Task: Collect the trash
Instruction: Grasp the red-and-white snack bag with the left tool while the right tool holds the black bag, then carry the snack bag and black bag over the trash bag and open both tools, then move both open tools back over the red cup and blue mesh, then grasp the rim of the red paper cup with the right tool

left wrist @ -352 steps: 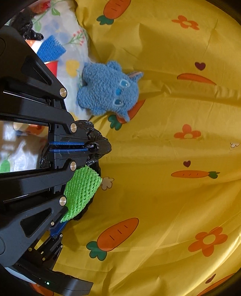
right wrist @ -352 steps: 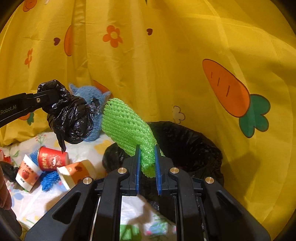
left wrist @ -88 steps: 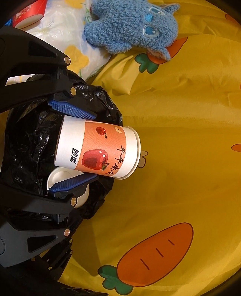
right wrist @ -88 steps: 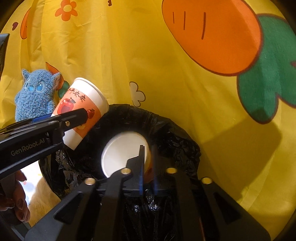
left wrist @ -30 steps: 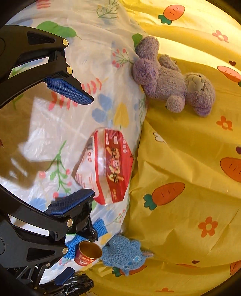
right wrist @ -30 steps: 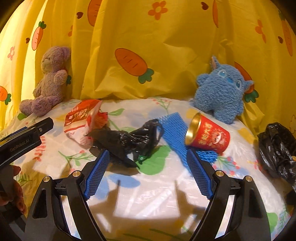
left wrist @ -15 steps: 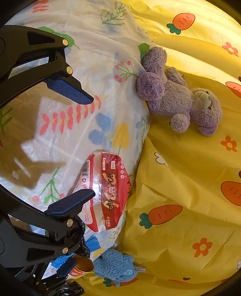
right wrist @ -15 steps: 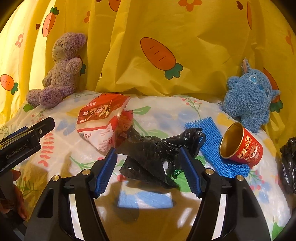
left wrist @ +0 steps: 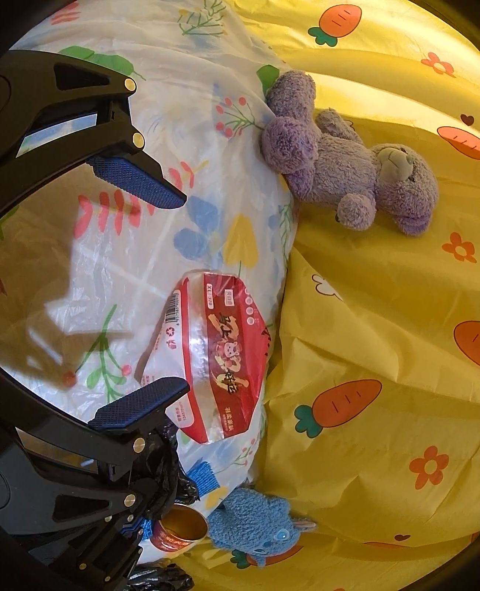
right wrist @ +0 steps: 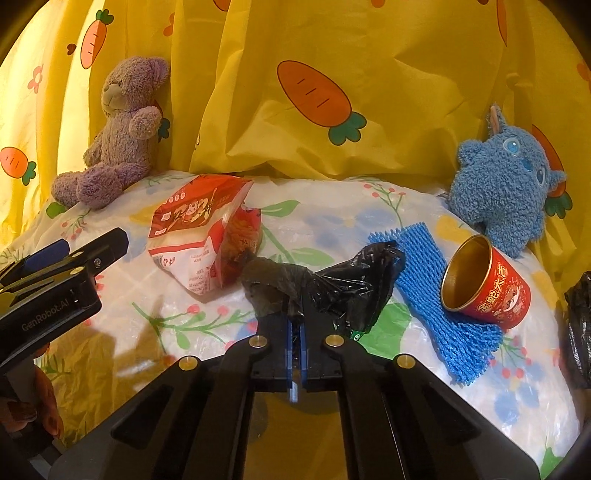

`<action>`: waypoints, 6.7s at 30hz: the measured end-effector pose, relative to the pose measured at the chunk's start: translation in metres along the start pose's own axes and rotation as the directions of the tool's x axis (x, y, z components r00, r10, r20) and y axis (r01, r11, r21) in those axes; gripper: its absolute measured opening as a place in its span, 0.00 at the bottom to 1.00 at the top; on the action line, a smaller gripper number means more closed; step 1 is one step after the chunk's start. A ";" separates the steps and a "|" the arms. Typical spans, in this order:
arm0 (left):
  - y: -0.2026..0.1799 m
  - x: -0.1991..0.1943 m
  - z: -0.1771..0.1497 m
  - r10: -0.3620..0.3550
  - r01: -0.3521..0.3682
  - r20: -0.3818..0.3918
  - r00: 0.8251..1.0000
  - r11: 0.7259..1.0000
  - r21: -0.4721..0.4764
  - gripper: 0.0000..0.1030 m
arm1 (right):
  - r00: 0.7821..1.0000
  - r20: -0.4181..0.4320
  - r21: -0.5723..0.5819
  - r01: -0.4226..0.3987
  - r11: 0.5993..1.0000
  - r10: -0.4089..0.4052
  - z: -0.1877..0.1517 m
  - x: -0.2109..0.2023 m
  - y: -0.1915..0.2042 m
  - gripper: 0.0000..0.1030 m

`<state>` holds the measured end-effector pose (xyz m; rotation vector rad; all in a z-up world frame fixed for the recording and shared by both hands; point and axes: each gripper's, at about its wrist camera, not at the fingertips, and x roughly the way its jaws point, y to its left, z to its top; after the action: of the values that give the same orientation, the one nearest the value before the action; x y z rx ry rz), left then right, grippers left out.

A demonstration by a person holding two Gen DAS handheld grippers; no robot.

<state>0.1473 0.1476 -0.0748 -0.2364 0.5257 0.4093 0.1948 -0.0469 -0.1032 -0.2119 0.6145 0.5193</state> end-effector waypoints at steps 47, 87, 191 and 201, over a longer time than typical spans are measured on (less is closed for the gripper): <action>-0.072 -0.017 0.016 -0.182 0.174 0.030 0.983 0.969 0.178 0.02 | 0.981 0.076 0.175 0.163 0.971 -0.178 -0.033 -0.100 -0.075 0.02; -0.397 -0.084 -0.007 -0.799 0.768 -0.112 0.591 0.516 0.380 0.02 | 0.693 0.065 0.437 0.627 0.644 -0.718 -0.057 -0.181 -0.295 0.02; -0.082 0.025 0.007 -0.193 0.193 -0.004 0.981 0.980 0.043 0.86 | 0.921 -0.003 0.229 0.379 0.897 -0.389 0.005 -0.006 -0.138 0.13; -0.157 0.027 0.004 -0.364 0.364 -0.037 0.930 0.908 0.206 0.86 | 0.904 0.026 0.253 0.408 0.877 -0.428 -0.003 -0.031 -0.162 0.04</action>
<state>0.2390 0.0171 -0.0684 -0.1253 0.5050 -0.0122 0.2561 -0.1980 -0.0813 -0.0855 0.5264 0.0297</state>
